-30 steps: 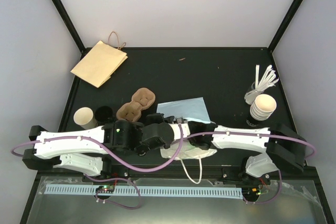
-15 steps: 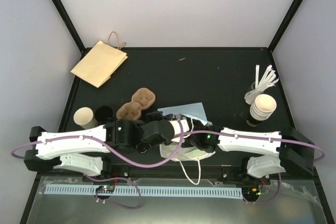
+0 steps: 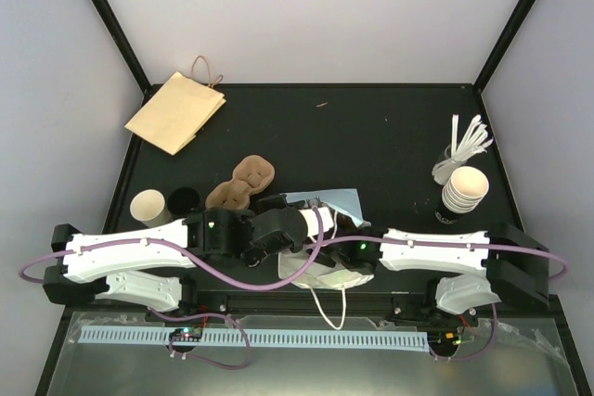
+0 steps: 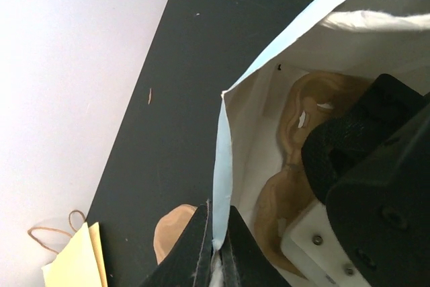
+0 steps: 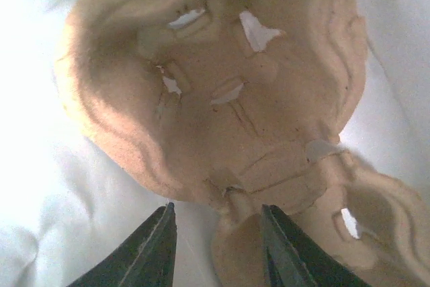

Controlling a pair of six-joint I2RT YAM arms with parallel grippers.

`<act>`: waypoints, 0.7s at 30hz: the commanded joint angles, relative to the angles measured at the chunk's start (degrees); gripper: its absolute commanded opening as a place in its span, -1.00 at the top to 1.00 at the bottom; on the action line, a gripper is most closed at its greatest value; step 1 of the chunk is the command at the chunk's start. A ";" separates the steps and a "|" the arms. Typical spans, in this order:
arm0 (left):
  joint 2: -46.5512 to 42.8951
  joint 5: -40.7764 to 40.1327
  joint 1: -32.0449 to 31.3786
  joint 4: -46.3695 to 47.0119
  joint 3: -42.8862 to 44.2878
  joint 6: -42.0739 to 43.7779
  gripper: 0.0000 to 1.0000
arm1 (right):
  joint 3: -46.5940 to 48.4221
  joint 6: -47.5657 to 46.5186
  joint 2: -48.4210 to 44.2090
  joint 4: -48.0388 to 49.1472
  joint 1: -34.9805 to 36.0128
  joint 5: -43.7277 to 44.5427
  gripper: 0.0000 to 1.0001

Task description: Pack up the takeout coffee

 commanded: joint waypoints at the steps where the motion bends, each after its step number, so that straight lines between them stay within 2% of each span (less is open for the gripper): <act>1: -0.12 1.97 0.10 0.39 1.31 -1.97 0.97 | 4.00 16.18 3.36 0.11 -0.18 4.07 0.24; 6: -0.01 2.46 -0.30 -0.38 2.06 -2.49 0.97 | 6.84 26.23 6.10 -2.51 -0.50 6.32 0.11; 8: -0.18 2.65 -0.57 -0.47 1.93 -2.73 0.97 | 7.33 30.24 6.21 -2.94 -0.72 7.42 -0.23; 9: -0.28 2.73 -0.74 -0.47 1.78 -2.92 0.97 | 7.33 32.83 6.04 -3.10 -0.76 8.62 -0.29; 11: -0.34 2.95 -0.84 -0.60 1.59 -3.29 0.97 | 6.13 33.96 4.83 -0.94 -0.70 9.40 -0.33; 16: -0.11 3.51 -1.03 -1.28 1.59 -4.14 0.97 | 0.56 35.19 -1.90 6.61 -0.85 10.13 -0.66; 21: -0.20 3.71 -1.29 -1.40 1.68 -4.68 0.97 | -1.59 34.45 -5.48 7.63 -1.76 8.51 -0.87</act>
